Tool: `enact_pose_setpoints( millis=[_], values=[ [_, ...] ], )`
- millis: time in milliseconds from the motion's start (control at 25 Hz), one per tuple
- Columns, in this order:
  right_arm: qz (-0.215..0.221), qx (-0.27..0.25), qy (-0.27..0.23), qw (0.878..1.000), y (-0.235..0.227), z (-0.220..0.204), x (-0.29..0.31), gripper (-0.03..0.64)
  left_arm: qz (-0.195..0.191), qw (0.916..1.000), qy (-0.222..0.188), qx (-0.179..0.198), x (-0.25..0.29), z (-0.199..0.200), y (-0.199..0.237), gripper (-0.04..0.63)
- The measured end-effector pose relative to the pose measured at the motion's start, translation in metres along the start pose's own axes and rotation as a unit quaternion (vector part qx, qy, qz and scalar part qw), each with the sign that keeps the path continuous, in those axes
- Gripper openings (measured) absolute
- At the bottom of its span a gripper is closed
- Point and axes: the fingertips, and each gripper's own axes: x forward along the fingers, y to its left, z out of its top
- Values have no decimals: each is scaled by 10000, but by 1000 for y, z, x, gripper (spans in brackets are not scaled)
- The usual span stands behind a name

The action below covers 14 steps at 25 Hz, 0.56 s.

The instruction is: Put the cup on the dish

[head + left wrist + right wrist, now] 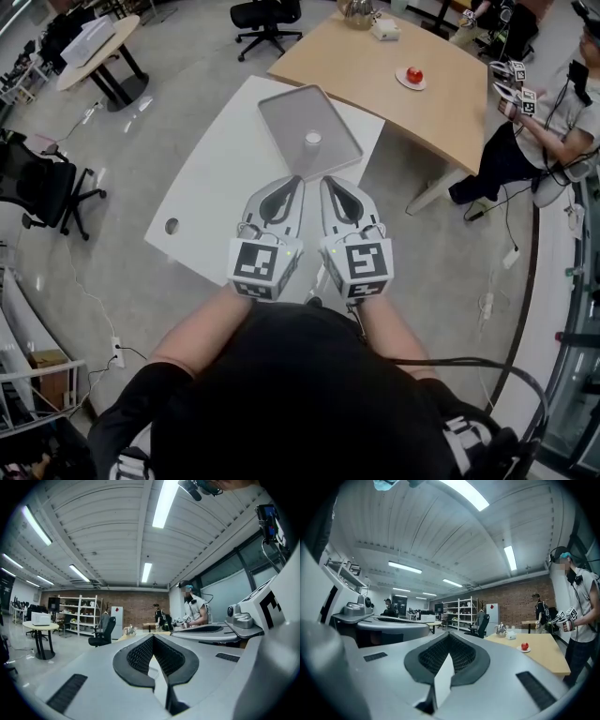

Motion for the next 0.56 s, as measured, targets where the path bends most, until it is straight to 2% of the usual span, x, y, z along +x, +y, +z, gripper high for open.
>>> enact_pose_setpoints(
  millis=[560],
  values=[
    [346, -52, -99, 9993, 13, 2, 0, 12, 200, 9997, 139, -67, -8, -13, -5, 6]
  ],
)
